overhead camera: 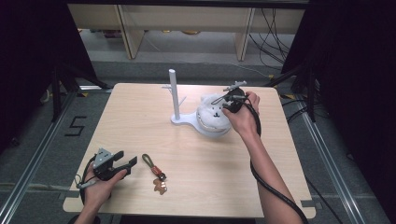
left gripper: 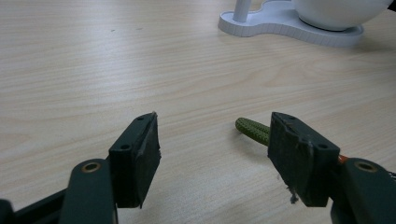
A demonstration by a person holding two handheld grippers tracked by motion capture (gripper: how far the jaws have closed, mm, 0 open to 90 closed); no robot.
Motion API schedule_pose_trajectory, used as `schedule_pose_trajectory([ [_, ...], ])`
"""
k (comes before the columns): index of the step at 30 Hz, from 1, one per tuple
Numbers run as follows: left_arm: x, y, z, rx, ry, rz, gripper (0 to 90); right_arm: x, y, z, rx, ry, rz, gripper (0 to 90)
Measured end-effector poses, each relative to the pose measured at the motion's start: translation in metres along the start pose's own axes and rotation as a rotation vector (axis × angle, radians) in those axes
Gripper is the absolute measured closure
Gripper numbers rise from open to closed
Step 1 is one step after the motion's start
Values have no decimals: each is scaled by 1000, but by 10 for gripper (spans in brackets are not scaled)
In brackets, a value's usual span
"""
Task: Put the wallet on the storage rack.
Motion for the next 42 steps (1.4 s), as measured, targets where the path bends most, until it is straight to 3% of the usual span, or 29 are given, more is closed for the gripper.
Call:
schedule_pose_trajectory([
  [2,-1,0,1,-18,-11,-11,336,1,0,-1,0,10,-15,496],
  [5,-2,0,1,-15,-16,-12,335,4,1,-1,1,-1,-22,489],
  [6,0,0,-1,12,7,7,335,4,0,-1,-9,6,-20,485],
  [11,0,0,0,6,-1,4,333,10,-2,-4,-9,14,-33,483],
  [13,-1,0,2,-8,-23,-11,332,12,-5,-6,-15,26,-42,480],
  [19,0,1,2,-2,-8,1,327,21,-16,-14,-71,46,-43,477],
  [20,1,1,1,7,-2,4,324,25,-23,-17,-108,51,-40,476],
  [21,1,2,1,9,0,5,324,25,-23,-17,-108,51,-40,476],
  [22,1,3,2,-2,-16,-7,321,28,-30,-20,-149,77,-37,476],
  [25,2,5,-1,15,2,4,321,30,-39,-23,-168,92,-41,479],
  [26,1,6,1,-5,-16,-8,320,33,-48,-23,-222,113,-33,496],
  [28,1,7,0,-5,-19,-9,320,33,-53,-26,-217,123,-41,508],
  [30,1,9,-1,-5,-22,-14,319,35,-68,-27,-273,135,-62,560],
  [31,1,9,-1,-5,-22,-14,319,35,-68,-27,-273,135,-62,560],
  [32,2,10,-4,2,-19,-8,319,37,-79,-27,-313,141,-63,573],
  [34,1,11,-3,-9,-32,-14,319,38,-85,-26,-335,144,-62,578],
  [35,3,11,-6,13,-14,-4,319,37,-91,-28,-331,155,-77,585],
  [36,2,12,-5,-7,-35,-16,320,38,-103,-29,-365,161,-88,592],
  [37,2,12,-5,-7,-35,-16,321,38,-103,-29,-365,161,-88,592],
  [38,3,13,-8,11,-19,2,322,38,-115,-31,-370,172,-99,595],
  [39,3,13,-8,11,-19,2,322,38,-115,-31,-370,172,-99,595],
  [41,3,16,-8,-7,-40,1,323,39,-132,-30,-397,176,-95,595],
  [42,4,17,-9,2,-28,7,324,40,-138,-29,-405,191,-100,594],
])
Point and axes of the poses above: each handheld gripper's, and its own axes: x roughly backward along the jaws, y roughly out of its top, z roughly to its left, the point moved 1 cm from there along -x, roughly forward along the jaws, and after that the axes turned 11 degrees about -y, right-handed, at the moved point
